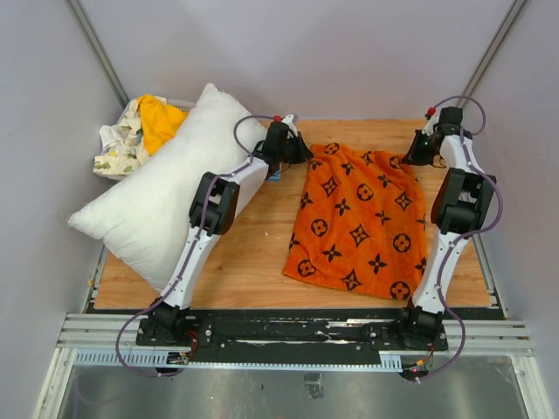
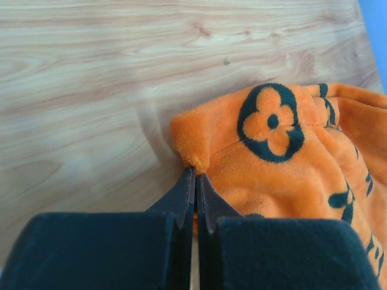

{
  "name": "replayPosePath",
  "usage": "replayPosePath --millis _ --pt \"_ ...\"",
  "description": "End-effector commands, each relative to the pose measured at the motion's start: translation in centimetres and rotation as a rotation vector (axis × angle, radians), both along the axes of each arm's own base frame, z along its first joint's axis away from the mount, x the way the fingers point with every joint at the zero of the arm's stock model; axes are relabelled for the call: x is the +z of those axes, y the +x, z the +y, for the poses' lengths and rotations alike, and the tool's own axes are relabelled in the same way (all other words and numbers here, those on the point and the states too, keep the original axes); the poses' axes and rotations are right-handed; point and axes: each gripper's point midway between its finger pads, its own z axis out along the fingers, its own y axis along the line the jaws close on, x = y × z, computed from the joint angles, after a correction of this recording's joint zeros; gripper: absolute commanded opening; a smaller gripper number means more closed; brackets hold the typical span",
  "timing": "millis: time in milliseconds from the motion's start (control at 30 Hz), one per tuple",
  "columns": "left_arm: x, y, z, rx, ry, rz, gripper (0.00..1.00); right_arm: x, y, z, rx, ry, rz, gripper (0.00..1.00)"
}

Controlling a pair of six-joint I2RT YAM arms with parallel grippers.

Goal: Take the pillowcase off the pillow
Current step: Fold the pillowcase at the center of the board.

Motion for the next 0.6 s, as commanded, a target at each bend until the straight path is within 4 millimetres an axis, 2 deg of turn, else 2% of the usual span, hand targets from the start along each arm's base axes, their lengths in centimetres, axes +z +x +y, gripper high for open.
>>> replayPosePath --millis 0,167,267,400,567 --pt "7.9 2.9 5.3 0.122 0.022 -0.165 0.00 3.7 -0.3 1.0 0.041 -0.009 -0.063 0.01" --pt "12.1 4.1 8.5 0.177 0.017 -0.230 0.00 8.1 0.2 -0.2 -0.008 -0.036 -0.163 0.01" --pt "15.3 4.6 9.4 0.185 -0.004 -0.288 0.00 11.8 0.4 -1.2 -0.070 0.053 -0.270 0.01" --pt "18.8 5.6 9.3 0.175 -0.010 -0.370 0.00 15.8 0.8 -1.8 -0.118 0.098 -0.373 0.01" --pt "21.0 6.4 8.4 0.111 -0.063 -0.459 0.00 18.0 2.5 -2.2 -0.125 0.113 -0.404 0.01"
